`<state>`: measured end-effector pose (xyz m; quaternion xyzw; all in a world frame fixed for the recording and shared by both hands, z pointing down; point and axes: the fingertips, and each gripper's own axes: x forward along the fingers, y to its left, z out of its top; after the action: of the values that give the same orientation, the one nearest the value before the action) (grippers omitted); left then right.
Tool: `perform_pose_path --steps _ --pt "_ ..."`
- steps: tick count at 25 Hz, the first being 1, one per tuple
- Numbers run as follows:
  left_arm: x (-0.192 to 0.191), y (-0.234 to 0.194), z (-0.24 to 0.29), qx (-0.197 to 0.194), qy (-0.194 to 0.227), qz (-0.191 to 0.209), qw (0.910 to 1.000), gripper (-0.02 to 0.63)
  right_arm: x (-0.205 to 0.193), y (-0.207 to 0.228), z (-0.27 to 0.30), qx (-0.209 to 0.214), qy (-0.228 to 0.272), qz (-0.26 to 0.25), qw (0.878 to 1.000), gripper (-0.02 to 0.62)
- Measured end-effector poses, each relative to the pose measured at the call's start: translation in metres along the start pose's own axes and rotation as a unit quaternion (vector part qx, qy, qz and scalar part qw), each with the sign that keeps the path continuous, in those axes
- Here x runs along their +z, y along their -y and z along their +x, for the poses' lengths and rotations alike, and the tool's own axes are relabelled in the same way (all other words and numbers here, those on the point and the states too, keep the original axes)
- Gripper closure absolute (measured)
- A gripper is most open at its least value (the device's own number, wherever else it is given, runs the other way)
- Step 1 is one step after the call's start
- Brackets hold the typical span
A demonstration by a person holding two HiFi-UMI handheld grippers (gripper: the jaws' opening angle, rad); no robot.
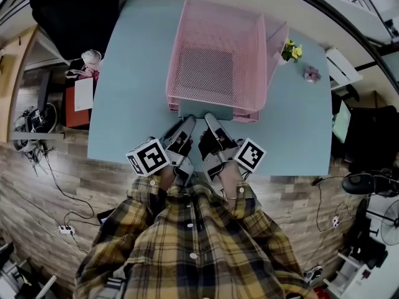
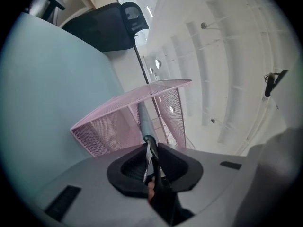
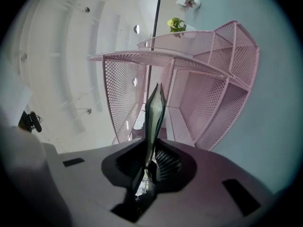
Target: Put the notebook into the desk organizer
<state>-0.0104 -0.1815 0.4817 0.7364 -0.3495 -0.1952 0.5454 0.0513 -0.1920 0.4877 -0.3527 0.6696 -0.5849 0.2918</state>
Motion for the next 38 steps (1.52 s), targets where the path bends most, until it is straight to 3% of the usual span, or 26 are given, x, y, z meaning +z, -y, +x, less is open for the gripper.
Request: perform_pose_path --steps 15,26,33,38 --pt "0.017 -0.006 0.018 0.015 0.024 -0.003 0.9996 0.560 -0.007 0.001 -0.015 0.000 -0.015 -0.004 1.000 0.529" --pt "0.013 -0.008 0.014 0.028 0.020 0.028 0.9990 0.540 -0.001 -0.004 -0.025 -0.005 -0.017 -0.030 0.999 0.529" --pt "0.009 -0.001 -0.007 0.031 0.027 0.058 0.9975 0.525 0.002 -0.017 -0.037 -0.013 -0.025 -0.106 0.994 0.529" --pt "0.014 0.025 -0.022 0.016 0.041 0.108 0.9932 0.522 0.005 -0.033 -0.051 -0.027 -0.033 -0.197 0.980 0.529"
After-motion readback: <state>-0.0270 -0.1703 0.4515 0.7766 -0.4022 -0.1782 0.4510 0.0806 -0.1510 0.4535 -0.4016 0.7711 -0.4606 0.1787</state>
